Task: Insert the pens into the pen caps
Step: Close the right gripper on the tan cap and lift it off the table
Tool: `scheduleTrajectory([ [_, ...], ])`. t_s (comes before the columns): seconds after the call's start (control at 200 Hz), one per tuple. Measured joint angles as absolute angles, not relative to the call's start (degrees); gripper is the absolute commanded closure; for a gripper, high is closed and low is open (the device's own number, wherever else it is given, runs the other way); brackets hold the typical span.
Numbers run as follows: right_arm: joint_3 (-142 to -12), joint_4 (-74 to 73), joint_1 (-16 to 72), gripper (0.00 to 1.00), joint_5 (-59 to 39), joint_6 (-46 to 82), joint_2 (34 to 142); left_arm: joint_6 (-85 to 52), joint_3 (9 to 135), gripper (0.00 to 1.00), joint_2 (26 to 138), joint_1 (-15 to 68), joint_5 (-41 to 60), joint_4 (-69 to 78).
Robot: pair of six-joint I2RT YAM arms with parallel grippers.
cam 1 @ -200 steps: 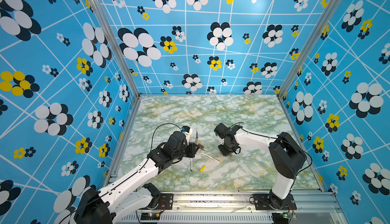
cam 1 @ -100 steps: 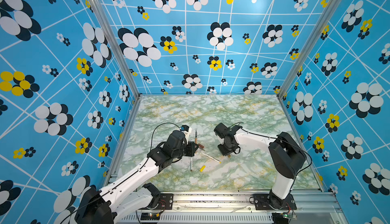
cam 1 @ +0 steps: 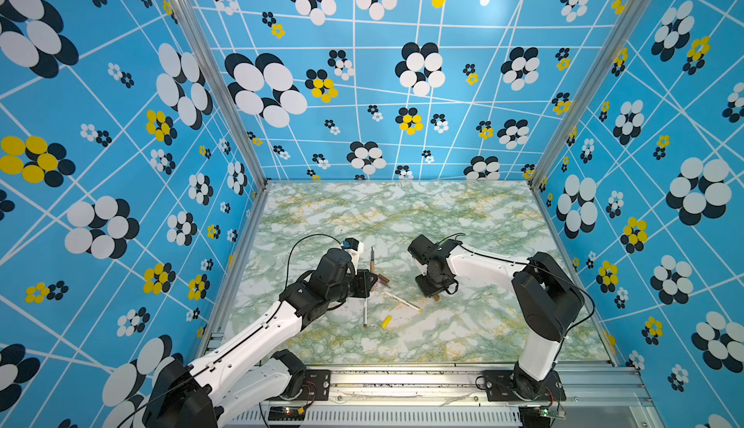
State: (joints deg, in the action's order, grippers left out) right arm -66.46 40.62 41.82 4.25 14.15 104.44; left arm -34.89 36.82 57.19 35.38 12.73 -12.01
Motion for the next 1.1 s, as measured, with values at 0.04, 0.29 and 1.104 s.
scheduleTrajectory([
  [0.04, -66.0, 40.1, 41.8, 0.82, 4.4, 14.4, 104.1, -34.9, 36.8, 1.0, 57.1, 35.3, 12.8, -12.0],
  [0.29, -63.9, 37.5, 41.0, 0.86, 4.8, 16.0, 102.4, -34.9, 36.8, 1.0, 57.1, 35.2, 13.4, -12.0],
  [1.104, -60.5, 31.4, 33.6, 0.72, -1.8, 22.9, 93.4, -34.4, 36.8, 1.0, 63.2, 35.3, 19.2, -10.0],
])
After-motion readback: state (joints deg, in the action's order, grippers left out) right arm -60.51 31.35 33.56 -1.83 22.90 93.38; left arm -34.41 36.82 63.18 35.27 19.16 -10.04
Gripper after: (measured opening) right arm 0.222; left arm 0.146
